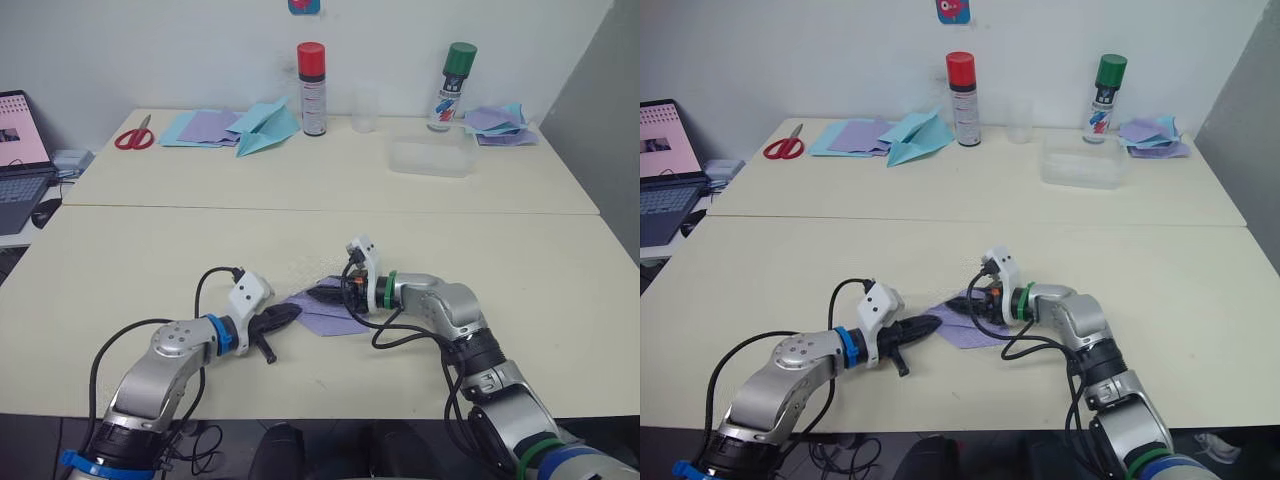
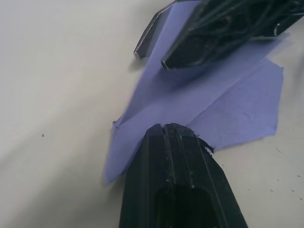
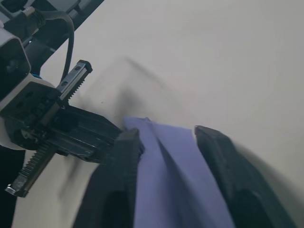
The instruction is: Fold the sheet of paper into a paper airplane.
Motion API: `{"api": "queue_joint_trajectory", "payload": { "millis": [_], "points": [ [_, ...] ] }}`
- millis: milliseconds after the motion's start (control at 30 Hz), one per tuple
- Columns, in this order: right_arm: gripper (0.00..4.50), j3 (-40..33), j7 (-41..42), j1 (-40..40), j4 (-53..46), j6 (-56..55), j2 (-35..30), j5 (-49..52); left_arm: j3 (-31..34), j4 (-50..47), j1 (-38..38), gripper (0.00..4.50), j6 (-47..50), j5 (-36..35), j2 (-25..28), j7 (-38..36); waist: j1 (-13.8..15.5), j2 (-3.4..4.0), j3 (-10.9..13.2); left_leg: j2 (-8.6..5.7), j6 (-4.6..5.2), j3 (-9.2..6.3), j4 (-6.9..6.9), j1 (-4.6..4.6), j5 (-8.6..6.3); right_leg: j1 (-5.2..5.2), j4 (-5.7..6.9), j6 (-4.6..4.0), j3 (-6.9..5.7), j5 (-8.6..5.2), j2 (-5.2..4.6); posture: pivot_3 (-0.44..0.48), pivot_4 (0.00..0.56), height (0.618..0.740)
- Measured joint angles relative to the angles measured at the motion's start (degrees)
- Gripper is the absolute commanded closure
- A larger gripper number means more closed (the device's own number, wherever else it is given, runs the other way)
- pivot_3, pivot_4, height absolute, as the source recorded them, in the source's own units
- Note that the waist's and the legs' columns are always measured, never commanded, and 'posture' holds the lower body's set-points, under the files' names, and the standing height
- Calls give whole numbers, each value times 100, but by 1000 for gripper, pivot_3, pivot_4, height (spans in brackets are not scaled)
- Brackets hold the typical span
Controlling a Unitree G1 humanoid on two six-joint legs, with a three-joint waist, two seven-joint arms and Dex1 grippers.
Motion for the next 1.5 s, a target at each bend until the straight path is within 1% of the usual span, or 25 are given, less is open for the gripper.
{"api": "queue_joint_trajectory", "payload": {
  "millis": [67, 100, 300, 433, 600, 800, 967, 1067, 1200, 1267, 1367, 1500],
  "points": [
    [4386, 128, 28, 98, -134, -292, -31, -142, 7, -9, 4, 4500, 5, 0, 1, 2, -1, 0, 0, 0, 0, -1, -3, 0, 0, -1, 0, 0, -1, 0, 0, 0, 150, 740],
    [4451, 203, 61, 139, -204, -433, -60, -198, 10, -14, 11, 4500, 10, 0, 2, 4, -2, 0, 0, 1, 0, -1, -4, 1, 0, -1, 0, 0, -1, 0, 1, 0, 150, 740],
    [4451, 784, 457, 280, -612, -1268, -403, -621, 13, -74, 57, 4500, 43, 0, 9, 5, -3, 0, 0, 1, 0, 0, -6, 1, 0, -1, -5, 0, -2, 0, 0, 0, 150, 740],
    [4451, 1031, 650, 461, -620, -2163, -535, -922, 21, -113, 89, 4500, 48, -1, 19, 2, -2, 0, 0, 1, 0, 0, -18, 1, 0, -1, -18, 0, -2, 0, 0, 0, 150, 740],
    [4451, 1396, 878, 506, -444, -3632, -792, -1543, 69, -218, 199, 4500, 49, -29, 62, -11, -1, -1, 0, 1, 0, 2, -35, 2, 0, 0, -37, 0, -2, 0, 0, 0, 150, 740],
    [4451, 1709, 884, 490, -64, -4718, -882, -2263, 176, -250, 241, 4500, 179, -166, 113, -25, 0, -1, 0, 2, 0, 2, -47, 6, 0, 0, -40, 0, -1, 0, 1, 0, 150, 740],
    [4451, 1810, 795, 442, 85, -5048, -899, -2623, 339, -361, 271, 4500, 510, -401, 327, -130, 0, -1, -1, 3, -1, 1, -48, 11, 1, 2, -37, 0, -3, 0, 1, 0, 150, 740],
    [4451, 1817, 796, 429, 145, -5067, -900, -2650, 461, -360, 204, 4500, 834, -640, 380, -197, 0, -2, 0, 2, -1, 0, -48, 10, 1, 3, -36, -1, -3, 1, 0, 0, 150, 740],
    [4451, 1798, 805, 426, 183, -5060, -907, -2653, 626, -359, -143, 4500, 1287, -1058, 361, -242, 2, -4, 1, 1, -1, -1, -47, 8, 1, 2, -37, -1, -5, 1, 1, 0, 150, 740],
    [4451, 1796, 812, 426, 185, -5060, -907, -2652, 651, -356, -352, 4500, 1326, -1082, 333, -204, 3, -4, 1, 0, -1, -1, -47, 8, 1, 2, -37, -1, -4, 1, 1, 0, 150, 740],
    [4451, 1793, 820, 425, 188, -5050, -903, -2647, 407, -314, -592, 4500, 1189, -926, 131, -99, 5, -4, 1, -2, -1, 1, -47, 7, 1, 3, -39, -1, -1, 1, 0, 0, 150, 740],
    [4451, 1779, 821, 426, 177, -5021, -897, -2631, -81, 32, -654, 4500, 864, -541, -34, -84, 6, -4, 1, -2, -1, 1, -47, 6, 1, 2, -38, -9, -2, 5, 1, 0, 150, 740]
  ]
}}
